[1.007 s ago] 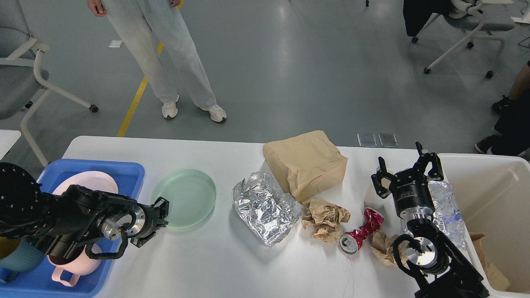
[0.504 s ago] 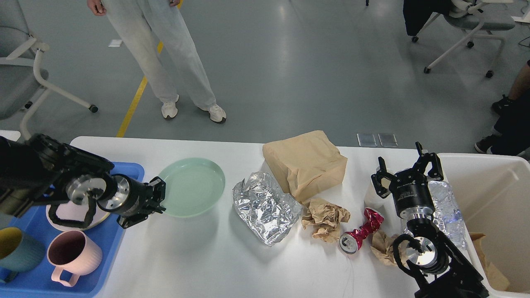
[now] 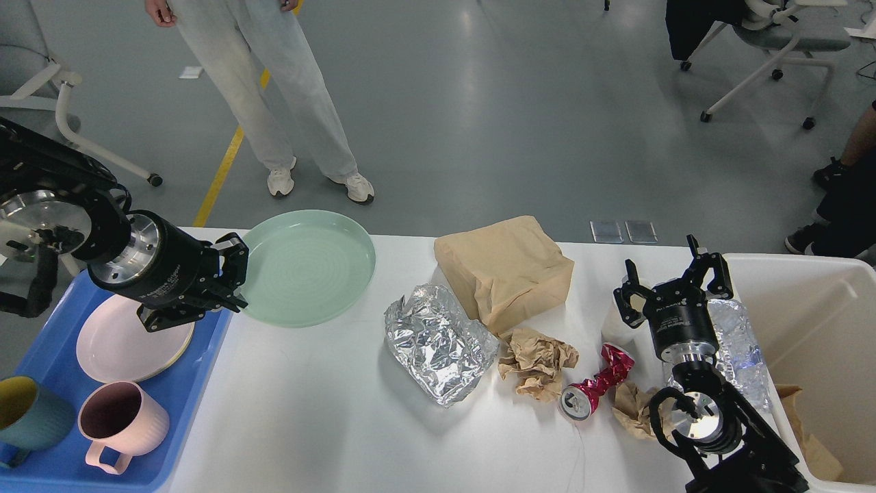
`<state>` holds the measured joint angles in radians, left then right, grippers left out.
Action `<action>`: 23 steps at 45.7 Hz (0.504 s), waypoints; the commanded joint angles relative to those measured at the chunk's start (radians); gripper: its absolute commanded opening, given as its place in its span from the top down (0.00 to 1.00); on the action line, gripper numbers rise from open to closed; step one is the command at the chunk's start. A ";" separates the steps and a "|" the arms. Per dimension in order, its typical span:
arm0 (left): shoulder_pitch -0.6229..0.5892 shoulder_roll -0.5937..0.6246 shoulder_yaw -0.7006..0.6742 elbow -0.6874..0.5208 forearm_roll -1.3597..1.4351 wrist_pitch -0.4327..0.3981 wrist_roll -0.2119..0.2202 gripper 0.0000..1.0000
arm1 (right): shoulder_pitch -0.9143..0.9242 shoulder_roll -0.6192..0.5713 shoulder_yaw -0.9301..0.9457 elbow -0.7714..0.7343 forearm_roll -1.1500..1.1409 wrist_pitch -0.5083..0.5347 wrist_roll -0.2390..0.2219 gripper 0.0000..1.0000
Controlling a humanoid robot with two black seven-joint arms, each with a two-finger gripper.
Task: Tidy desktop
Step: 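Carry the green plate over the tray and stack it on the pink plate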
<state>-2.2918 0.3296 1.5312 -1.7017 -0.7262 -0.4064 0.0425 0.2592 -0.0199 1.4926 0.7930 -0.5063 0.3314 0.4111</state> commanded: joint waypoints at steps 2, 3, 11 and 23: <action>0.024 0.014 0.053 0.082 -0.009 0.001 0.005 1.00 | 0.000 0.000 0.000 0.000 0.000 0.000 0.000 0.00; 0.043 0.026 0.064 0.106 -0.003 -0.002 0.005 1.00 | 0.000 0.000 0.000 0.000 0.000 0.000 0.000 0.00; 0.311 0.152 0.077 0.408 0.019 -0.041 0.036 1.00 | 0.000 0.000 0.000 0.000 0.000 0.000 0.000 0.00; 0.684 0.304 -0.080 0.810 0.073 -0.066 0.132 1.00 | 0.000 0.000 0.000 0.000 0.000 0.000 0.000 0.00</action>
<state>-1.7582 0.5681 1.5458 -1.0377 -0.6906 -0.4723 0.1325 0.2592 -0.0199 1.4926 0.7930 -0.5062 0.3313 0.4111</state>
